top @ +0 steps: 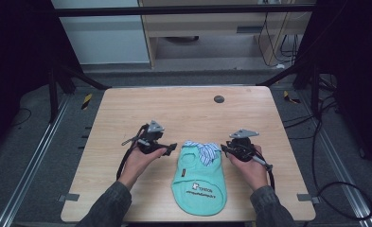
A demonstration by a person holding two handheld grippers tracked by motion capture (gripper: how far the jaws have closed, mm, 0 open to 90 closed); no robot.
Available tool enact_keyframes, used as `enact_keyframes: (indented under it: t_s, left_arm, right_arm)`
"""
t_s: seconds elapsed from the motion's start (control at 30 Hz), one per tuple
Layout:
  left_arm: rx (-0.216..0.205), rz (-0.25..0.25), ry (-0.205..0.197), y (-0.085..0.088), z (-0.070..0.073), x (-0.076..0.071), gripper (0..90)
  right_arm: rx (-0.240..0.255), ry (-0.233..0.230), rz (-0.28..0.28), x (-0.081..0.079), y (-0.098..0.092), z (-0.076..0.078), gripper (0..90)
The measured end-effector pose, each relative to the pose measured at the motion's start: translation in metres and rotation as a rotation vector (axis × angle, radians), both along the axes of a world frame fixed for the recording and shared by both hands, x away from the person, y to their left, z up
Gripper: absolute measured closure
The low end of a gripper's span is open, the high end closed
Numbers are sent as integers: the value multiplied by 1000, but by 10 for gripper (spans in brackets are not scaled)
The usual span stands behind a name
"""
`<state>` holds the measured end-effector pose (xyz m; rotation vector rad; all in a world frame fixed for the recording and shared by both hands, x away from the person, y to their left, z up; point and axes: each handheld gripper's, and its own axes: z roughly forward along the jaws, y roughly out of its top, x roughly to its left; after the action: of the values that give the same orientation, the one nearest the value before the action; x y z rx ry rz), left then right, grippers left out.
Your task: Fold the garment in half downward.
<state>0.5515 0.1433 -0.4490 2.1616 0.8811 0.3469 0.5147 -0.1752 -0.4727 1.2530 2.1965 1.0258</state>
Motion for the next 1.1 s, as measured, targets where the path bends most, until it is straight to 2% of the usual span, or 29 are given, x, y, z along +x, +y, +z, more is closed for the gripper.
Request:
enact_keyframes:
  t_s: [0.07, 0.1, 0.2, 0.3, 0.43, 0.53, 0.6, 0.63, 0.73, 0.77, 0.87, 1.0, 1.1]
  left_arm:
    - [2, -25, 37, -12, 0, 10, 265]
    - [17, -32, 44, -17, 0, 16, 284]
    - [-4, -25, 62, -29, -2, 25, 324]
    - [-16, -29, 107, -36, -6, 30, 345]
    - [8, -18, 88, -45, -4, 33, 395]
    - [15, -14, 99, -49, -6, 35, 407]
    - [42, -7, 107, -50, -11, 38, 419]
    - [48, -4, 118, -50, -13, 39, 422]
    - [59, -8, 136, -50, -19, 42, 422]
    - [70, -12, 135, -50, -22, 42, 422]
    - [84, -18, 140, -51, -27, 41, 422]
    - [124, -36, 150, -53, -35, 40, 413]
    - [126, -32, 143, -53, -36, 39, 402]
  right_arm:
    - [-9, 11, 22, 7, 4, 1, 746]
    - [-9, 14, 26, 11, 5, 2, 767]
    - [-35, 25, 61, 22, 9, 3, 771]
    - [-53, 49, 85, 29, 12, 2, 757]
    - [-67, 70, 82, 34, 14, -3, 752]
    - [-72, 63, 80, 36, 17, -2, 721]
    - [-76, 78, 81, 39, 20, -3, 674]
    - [-63, 92, 67, 41, 21, -4, 669]
    - [-52, 99, 71, 41, 21, -4, 660]
    - [-48, 116, 66, 41, 21, -6, 631]
    - [-28, 123, 76, 43, 21, -7, 619]
    - [-37, 127, 84, 44, 23, -10, 608]
    - [-50, 143, 91, 43, 25, -13, 608]
